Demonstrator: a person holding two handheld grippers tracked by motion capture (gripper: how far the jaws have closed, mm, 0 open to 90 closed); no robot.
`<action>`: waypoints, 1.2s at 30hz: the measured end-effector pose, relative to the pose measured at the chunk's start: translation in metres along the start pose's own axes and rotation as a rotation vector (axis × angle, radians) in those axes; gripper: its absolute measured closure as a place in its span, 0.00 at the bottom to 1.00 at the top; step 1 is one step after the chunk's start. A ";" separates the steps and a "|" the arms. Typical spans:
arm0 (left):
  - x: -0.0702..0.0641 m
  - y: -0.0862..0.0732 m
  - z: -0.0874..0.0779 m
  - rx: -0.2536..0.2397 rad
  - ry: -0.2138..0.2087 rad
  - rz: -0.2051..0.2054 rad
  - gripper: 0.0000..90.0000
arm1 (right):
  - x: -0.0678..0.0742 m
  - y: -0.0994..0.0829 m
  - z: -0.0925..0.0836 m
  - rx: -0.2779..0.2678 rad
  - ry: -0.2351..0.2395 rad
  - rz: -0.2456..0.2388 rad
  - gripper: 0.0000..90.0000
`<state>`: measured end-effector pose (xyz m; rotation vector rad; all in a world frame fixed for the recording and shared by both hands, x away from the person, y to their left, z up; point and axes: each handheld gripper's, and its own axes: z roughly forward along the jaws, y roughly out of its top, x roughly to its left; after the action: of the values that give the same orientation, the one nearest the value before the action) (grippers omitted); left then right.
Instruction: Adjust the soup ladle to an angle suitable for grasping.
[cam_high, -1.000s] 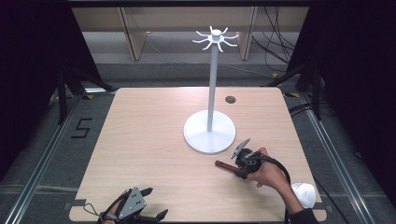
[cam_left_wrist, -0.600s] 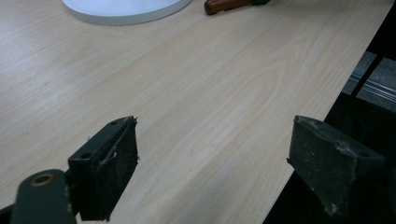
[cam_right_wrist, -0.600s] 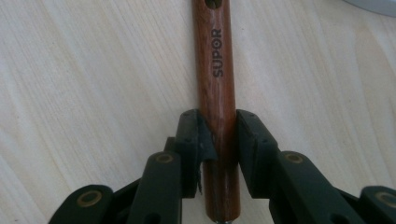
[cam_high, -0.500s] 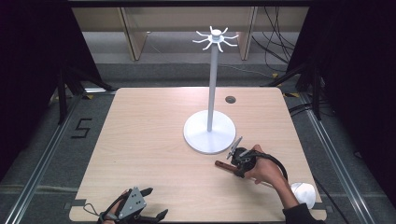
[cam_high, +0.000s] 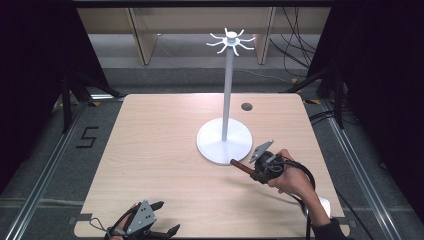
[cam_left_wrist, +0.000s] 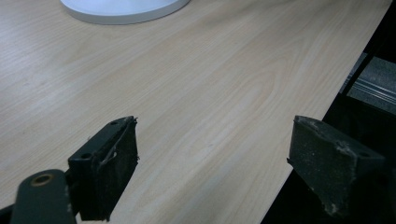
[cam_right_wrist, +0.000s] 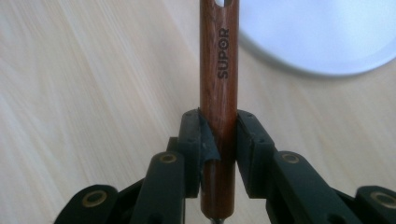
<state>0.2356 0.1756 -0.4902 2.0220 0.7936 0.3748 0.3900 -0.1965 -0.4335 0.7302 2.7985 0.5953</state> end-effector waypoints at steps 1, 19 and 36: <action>0.000 0.000 0.000 -0.005 -0.001 -0.005 0.17 | -0.001 0.000 -0.006 -0.033 0.002 0.003 0.82; -0.003 -0.001 0.002 -0.018 -0.006 -0.002 0.17 | -0.026 -0.028 -0.087 -0.461 0.002 0.142 0.82; 0.000 0.001 -0.001 0.005 -0.004 0.019 0.17 | -0.027 -0.037 -0.115 -0.662 -0.065 0.201 0.82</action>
<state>0.2357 0.1761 -0.4892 2.0357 0.7743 0.3790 0.3661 -0.2776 -0.3432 0.8488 2.2475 1.4032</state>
